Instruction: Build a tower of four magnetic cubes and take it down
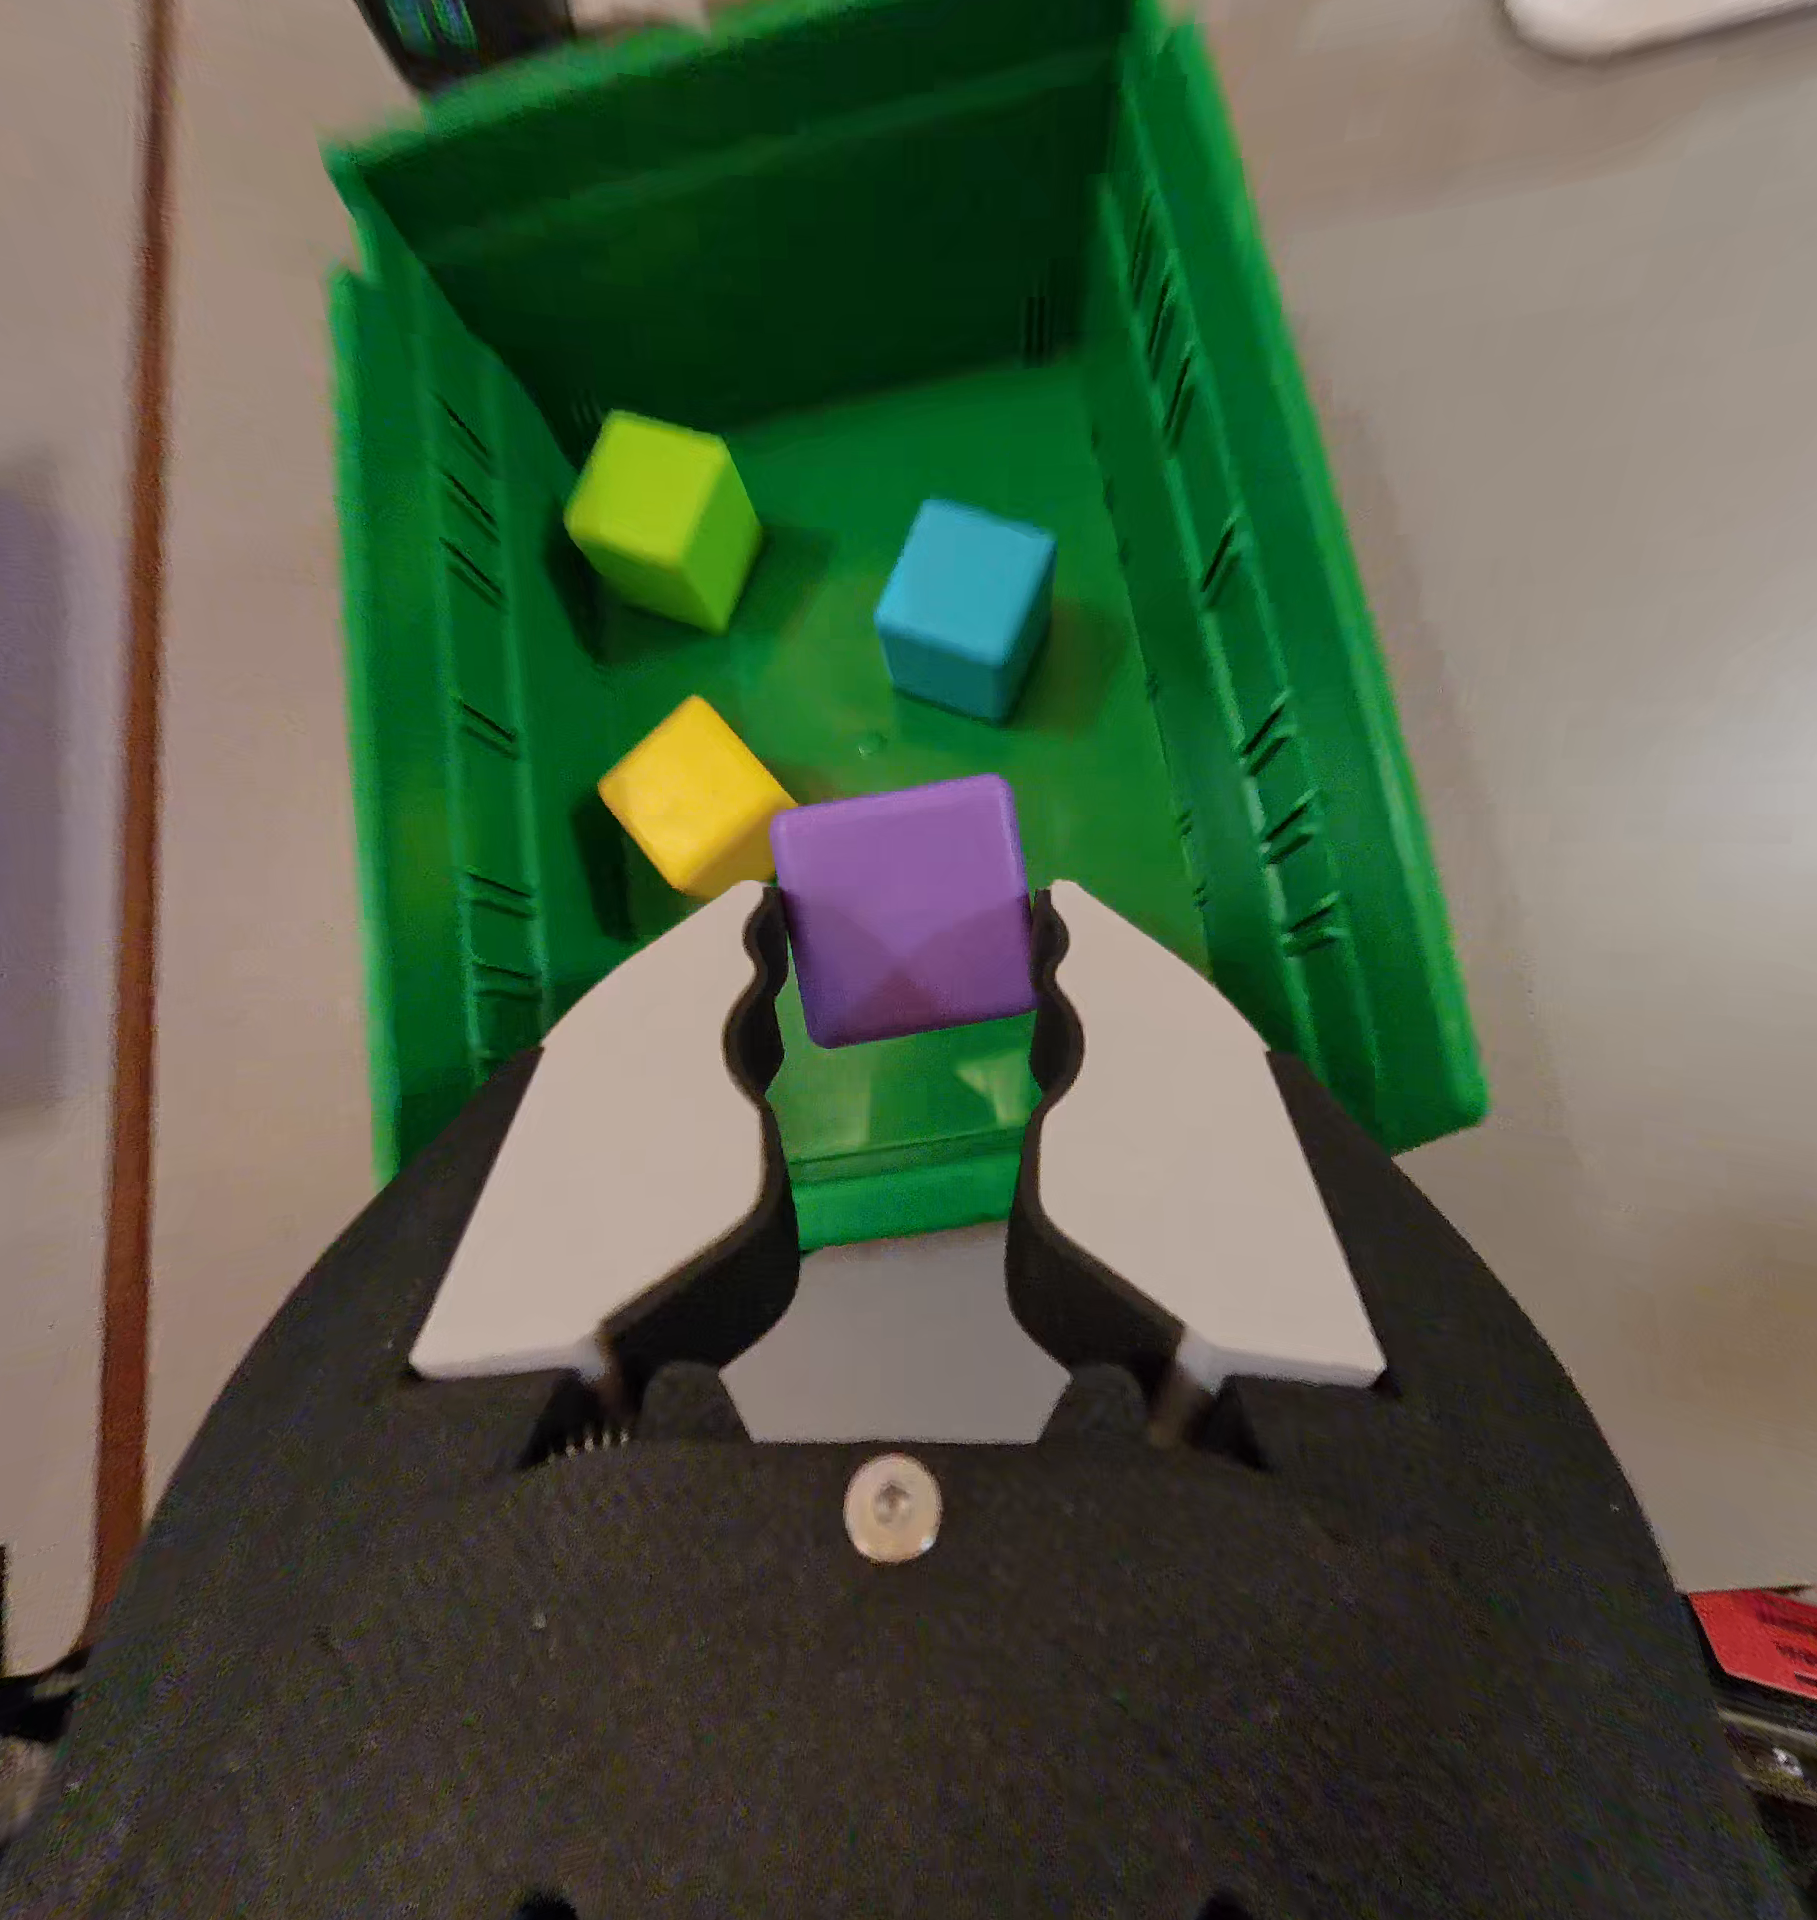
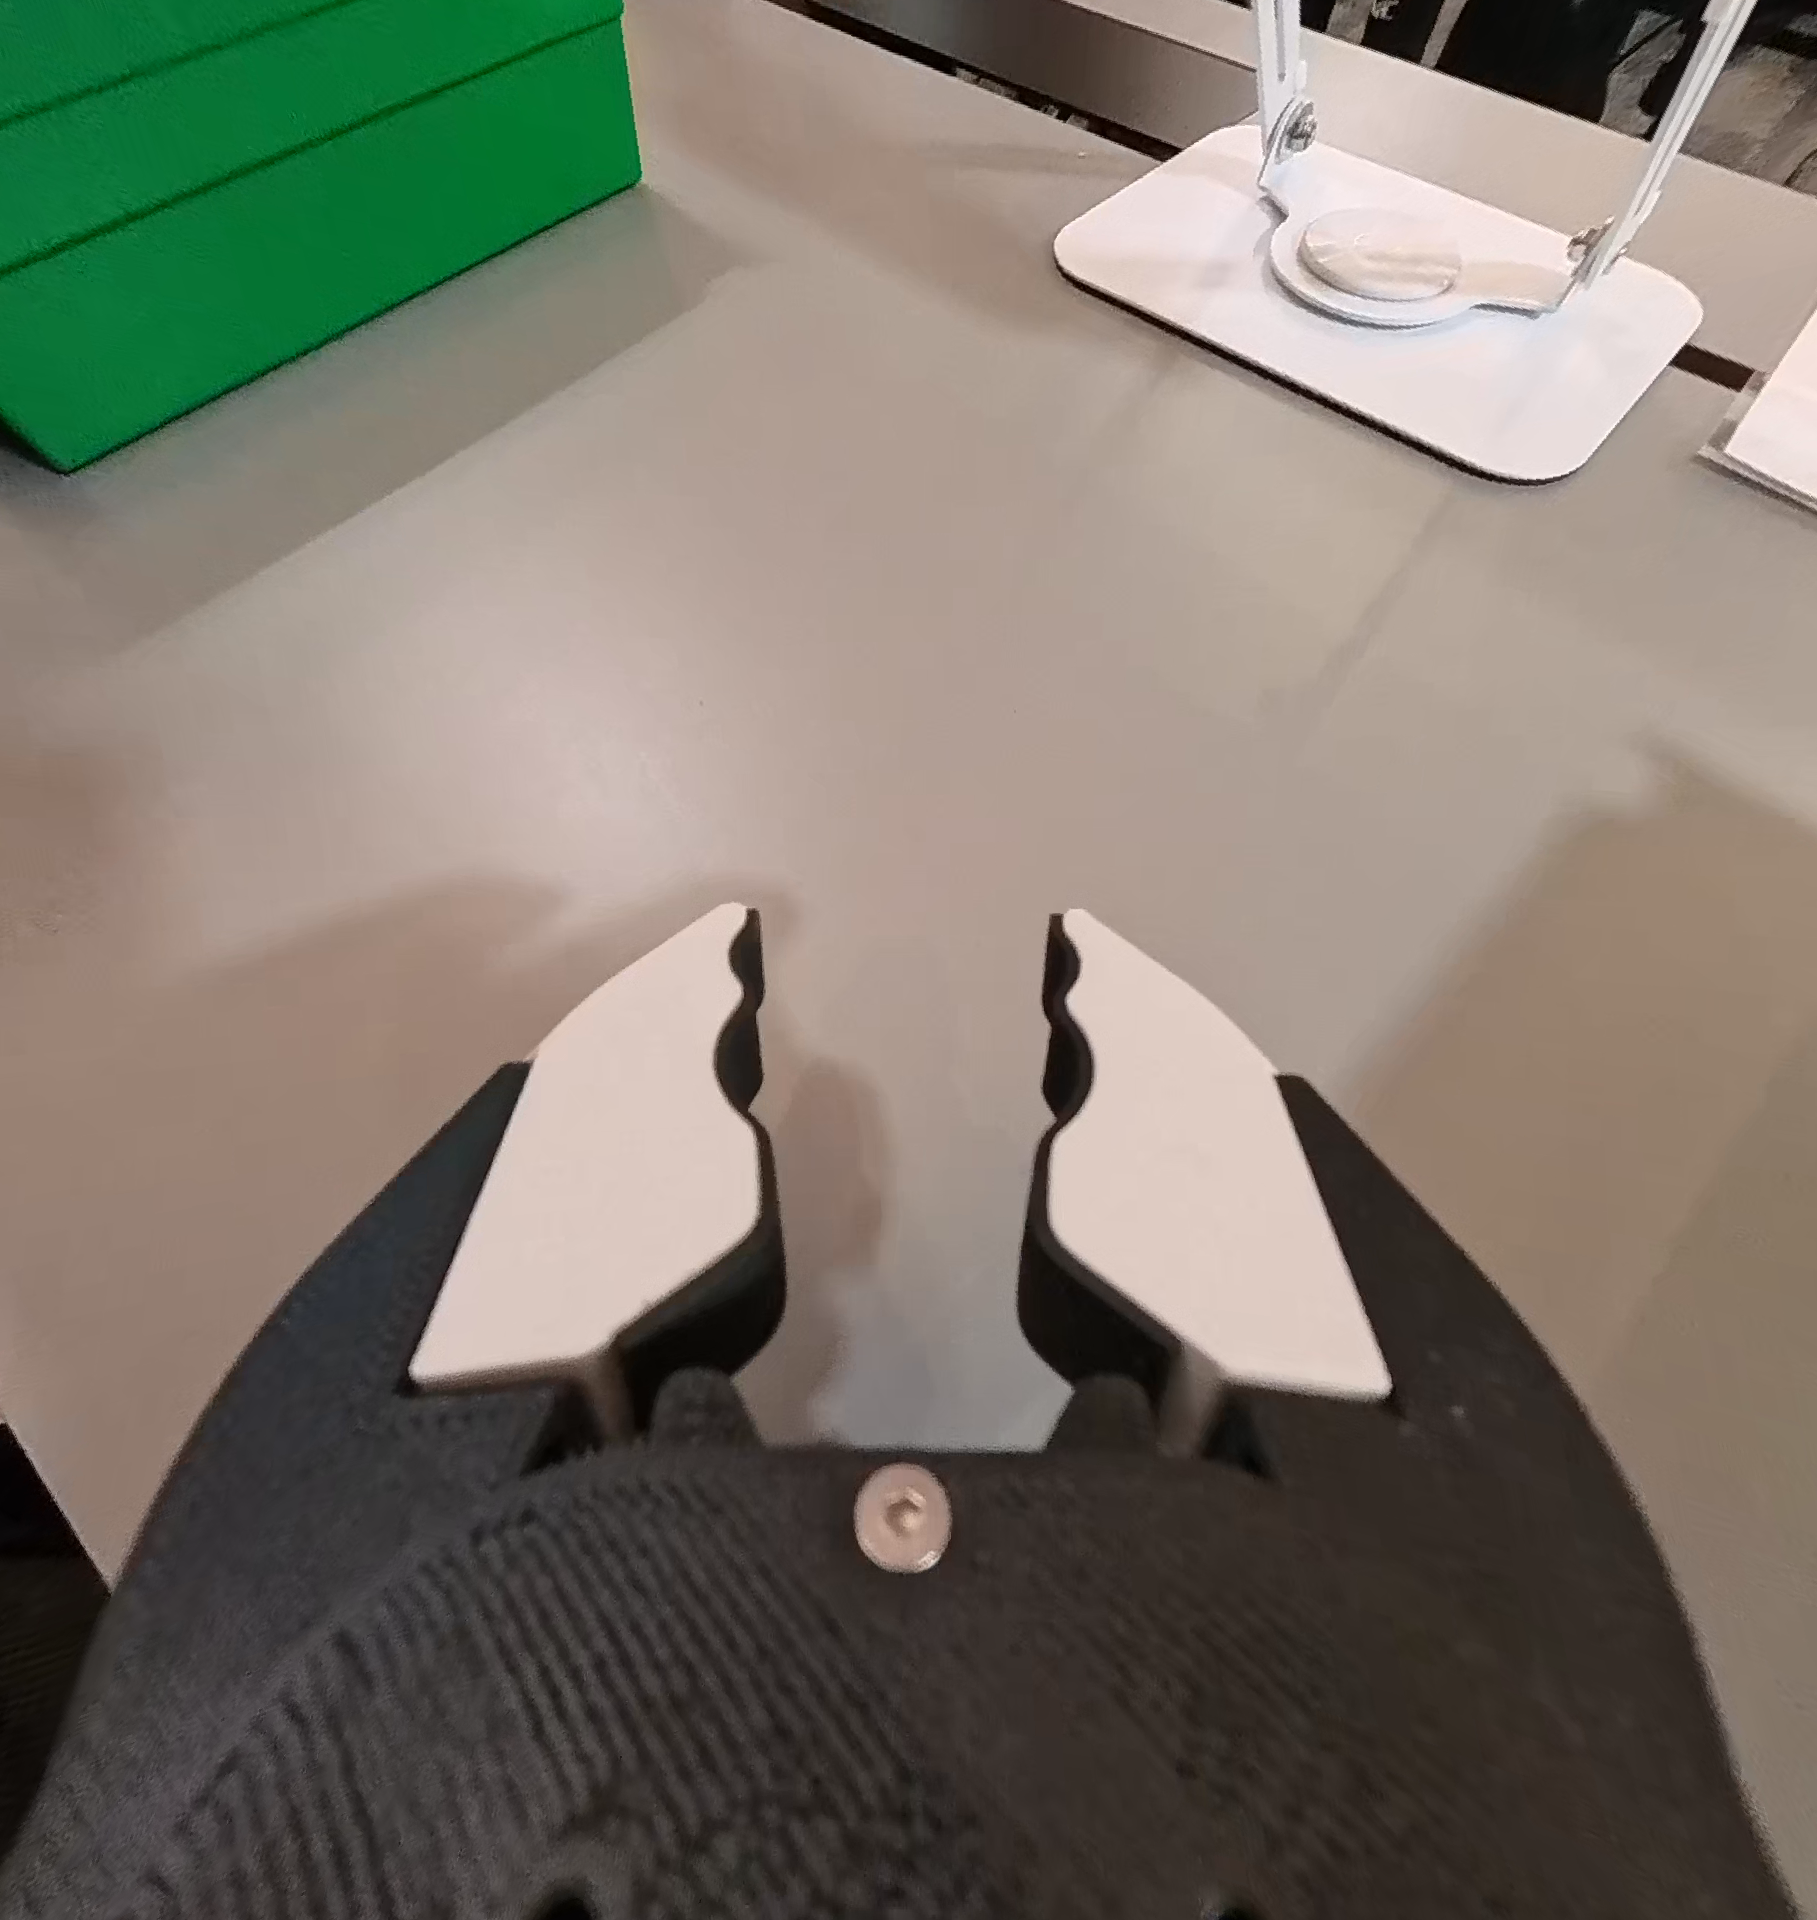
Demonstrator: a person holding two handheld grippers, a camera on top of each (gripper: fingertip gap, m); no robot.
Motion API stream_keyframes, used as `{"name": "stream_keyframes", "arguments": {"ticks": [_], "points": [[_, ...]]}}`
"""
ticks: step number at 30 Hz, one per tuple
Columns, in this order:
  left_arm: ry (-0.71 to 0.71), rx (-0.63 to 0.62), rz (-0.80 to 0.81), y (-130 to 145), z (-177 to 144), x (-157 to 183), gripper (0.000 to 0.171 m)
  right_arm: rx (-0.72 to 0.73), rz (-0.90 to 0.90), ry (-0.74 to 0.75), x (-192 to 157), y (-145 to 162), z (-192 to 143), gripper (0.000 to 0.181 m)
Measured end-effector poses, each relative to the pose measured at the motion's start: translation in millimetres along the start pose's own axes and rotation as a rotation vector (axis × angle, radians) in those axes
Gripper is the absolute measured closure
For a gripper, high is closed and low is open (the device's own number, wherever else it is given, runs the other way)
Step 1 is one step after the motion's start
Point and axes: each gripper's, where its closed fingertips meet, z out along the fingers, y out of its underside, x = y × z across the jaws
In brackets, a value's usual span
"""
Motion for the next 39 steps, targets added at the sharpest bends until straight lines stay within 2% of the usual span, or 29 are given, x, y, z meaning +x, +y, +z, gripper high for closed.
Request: {"name": "stream_keyframes", "arguments": {"ticks": [4, 8, 12, 15, 21, 24, 27, 29, 33, 39], "points": [[0.094, 0.173, 0.101, -45.7, -47.8, 30.4, 0.124, 0.021, 0.016, 0.013, 3.6, -4.4, -7.8, 0.129], [0.307, 0.268, 0.265, -83.9, -71.4, 97.7, 0.123, 0.052, 0.059, 0.018, 4.7, -7.7, -18.8, 0.129], [0.475, 0.251, 0.514, -104.3, -60.1, 172.6, 0.123, 0.074, 0.109, 0.005, 1.1, -4.9, -34.6, 0.129], [0.498, 0.2, 0.665, -111.2, -27.3, 216.0, 0.123, 0.088, 0.137, -0.004, -4.6, 1.1, -48.9, 0.129], [0.656, 0.084, 0.854, -100.3, 37.4, 289.1, 0.123, 0.078, 0.165, -0.034, -17.9, 18.2, -60.7, 0.13], [0.755, 0.062, 0.977, -88.2, 47.5, 317.6, 0.123, 0.063, 0.171, -0.048, -18.6, 23.0, -56.9, 0.13], [0.896, 0.074, 1.107, -72.1, 41.2, 342.4, 0.123, 0.045, 0.19, -0.062, -17.8, 30.7, -56.0, 0.129], [0.972, 0.076, 1.182, -60.7, 36.6, 353.9, 0.123, 0.049, 0.213, -0.07, -16.5, 32.7, -58.3, 0.129], [0.958, 0.014, 1.276, -46.5, 51.0, 363.3, 0.123, 0.059, 0.255, -0.084, -15.4, 35.0, -63.2, 0.129], [1.0, -0.061, 1.289, -35.0, 64.5, 375.8, 0.123, 0.023, 0.186, -0.027, -13.6, 44.5, -67.3, 0.129]]}}
